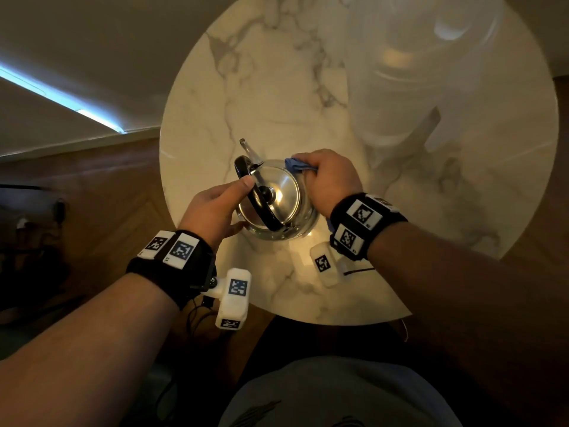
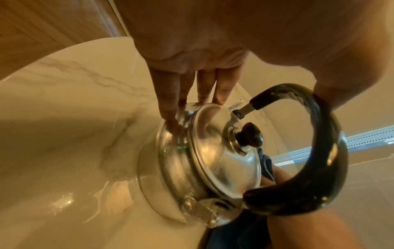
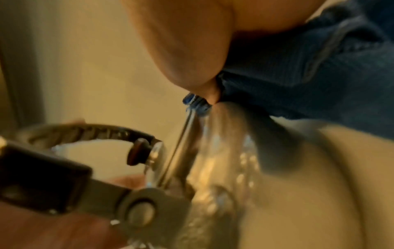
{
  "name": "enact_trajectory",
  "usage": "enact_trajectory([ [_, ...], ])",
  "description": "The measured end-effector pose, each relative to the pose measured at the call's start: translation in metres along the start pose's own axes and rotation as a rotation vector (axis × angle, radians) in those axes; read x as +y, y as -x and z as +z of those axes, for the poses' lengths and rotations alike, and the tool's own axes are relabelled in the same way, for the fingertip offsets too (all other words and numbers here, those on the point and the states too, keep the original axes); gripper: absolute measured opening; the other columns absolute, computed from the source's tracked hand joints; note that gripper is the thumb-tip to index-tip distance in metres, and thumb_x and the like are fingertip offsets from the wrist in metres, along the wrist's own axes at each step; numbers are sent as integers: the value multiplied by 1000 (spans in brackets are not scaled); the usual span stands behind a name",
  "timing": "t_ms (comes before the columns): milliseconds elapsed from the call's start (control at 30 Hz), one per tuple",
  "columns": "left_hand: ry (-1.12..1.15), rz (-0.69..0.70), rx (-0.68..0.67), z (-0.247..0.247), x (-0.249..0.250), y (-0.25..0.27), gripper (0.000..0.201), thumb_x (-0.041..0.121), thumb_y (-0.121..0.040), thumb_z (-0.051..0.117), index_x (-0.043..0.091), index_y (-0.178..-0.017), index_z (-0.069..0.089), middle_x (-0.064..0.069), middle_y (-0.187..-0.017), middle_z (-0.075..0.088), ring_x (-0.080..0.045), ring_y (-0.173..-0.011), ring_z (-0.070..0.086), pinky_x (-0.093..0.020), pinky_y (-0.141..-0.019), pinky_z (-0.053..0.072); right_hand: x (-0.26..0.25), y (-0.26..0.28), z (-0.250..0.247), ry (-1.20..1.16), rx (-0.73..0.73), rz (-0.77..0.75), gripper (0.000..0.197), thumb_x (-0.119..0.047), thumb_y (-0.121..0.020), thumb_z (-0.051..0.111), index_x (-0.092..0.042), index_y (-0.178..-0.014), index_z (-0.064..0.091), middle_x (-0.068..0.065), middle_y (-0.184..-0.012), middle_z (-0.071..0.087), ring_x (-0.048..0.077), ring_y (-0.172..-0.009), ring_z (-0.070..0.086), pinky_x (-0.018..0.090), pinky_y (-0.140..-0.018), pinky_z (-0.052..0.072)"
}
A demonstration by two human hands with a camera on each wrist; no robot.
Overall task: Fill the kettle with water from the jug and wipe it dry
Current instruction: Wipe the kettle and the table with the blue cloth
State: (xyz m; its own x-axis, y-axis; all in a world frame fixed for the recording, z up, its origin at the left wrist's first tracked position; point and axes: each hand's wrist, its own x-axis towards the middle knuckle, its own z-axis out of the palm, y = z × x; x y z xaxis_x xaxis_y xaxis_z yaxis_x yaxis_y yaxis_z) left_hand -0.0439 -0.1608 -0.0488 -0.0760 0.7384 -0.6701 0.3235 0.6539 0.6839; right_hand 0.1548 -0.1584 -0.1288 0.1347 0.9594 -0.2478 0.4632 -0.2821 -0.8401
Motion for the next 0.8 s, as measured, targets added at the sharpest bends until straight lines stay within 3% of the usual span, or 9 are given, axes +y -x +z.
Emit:
enact_trajectory([
  [133,-28,-22,-51,-2,8,2,32,52,-81,66,31,-104,75,8,-113,71,-12,-115,60,-42,-95,54,6,8,-14,49,-90,-28,31,-30,-100,52,-32,-123,72,-2,-120,72,17,-110,64,25,-92,45],
  [200,-64,-19,-58,-5,12,2,28,53,-79,67,35,-99,74,8,-111,71,-12,-111,61,-43,-96,53,20,15,-26,94,-168,-27,30,-34,-98,52,-27,-114,76,2,-104,76,20,-97,67,26,-79,45],
  [267,-166,17,-42,-8,16,-2,54,59,-70,70,34,-117,64,7,-125,65,-13,-116,59,-44,-100,49,28,21,-42,147,-270,-46,24,-27,-98,55,-17,-105,76,8,-96,75,24,-90,68,25,-73,40],
  [333,-349,167,30,-13,23,-4,77,58,-69,73,33,-136,47,10,-143,50,-10,-126,52,-40,-104,46,29,27,-57,102,-326,-50,21,-9,-99,55,-9,-110,74,12,-101,74,20,-93,65,22,-78,40],
  [400,-567,430,51,-17,35,1,67,41,-77,72,34,-138,44,14,-145,45,-6,-128,46,-34,-108,42,28,35,-72,-46,-312,58,23,-4,-101,52,-9,-114,70,6,-104,71,14,-94,63,22,-85,44],
  [467,-869,721,-22,-19,46,5,47,19,-80,59,32,-126,57,13,-143,48,-9,-133,42,-34,-112,39,27,41,-82,-308,-273,244,27,-3,-102,50,-21,-105,69,-1,-102,71,14,-97,66,22,-88,50],
  [533,-1167,931,-119,-18,55,4,44,15,-74,44,29,-108,69,9,-131,59,-17,-131,46,-36,-110,41,26,41,-90,-533,-221,398,28,-6,-101,51,-25,-103,72,4,-108,75,24,-107,68,34,-97,52],
  [633,-1441,1027,-192,-17,69,-5,27,19,-75,63,31,-96,75,11,-105,70,-16,-107,62,-32,-100,47,14,42,-101,-698,-166,494,18,-20,-102,57,-13,-108,72,13,-108,76,25,-99,71,39,-91,54],
  [800,-1601,990,-267,-18,90,-14,23,41,-86,60,39,-107,68,17,-111,65,-9,-108,60,-32,-81,57,6,37,-109,-464,-211,328,68,-34,-59,92,-19,-120,66,8,-113,75,25,-107,70,43,-92,55],
])
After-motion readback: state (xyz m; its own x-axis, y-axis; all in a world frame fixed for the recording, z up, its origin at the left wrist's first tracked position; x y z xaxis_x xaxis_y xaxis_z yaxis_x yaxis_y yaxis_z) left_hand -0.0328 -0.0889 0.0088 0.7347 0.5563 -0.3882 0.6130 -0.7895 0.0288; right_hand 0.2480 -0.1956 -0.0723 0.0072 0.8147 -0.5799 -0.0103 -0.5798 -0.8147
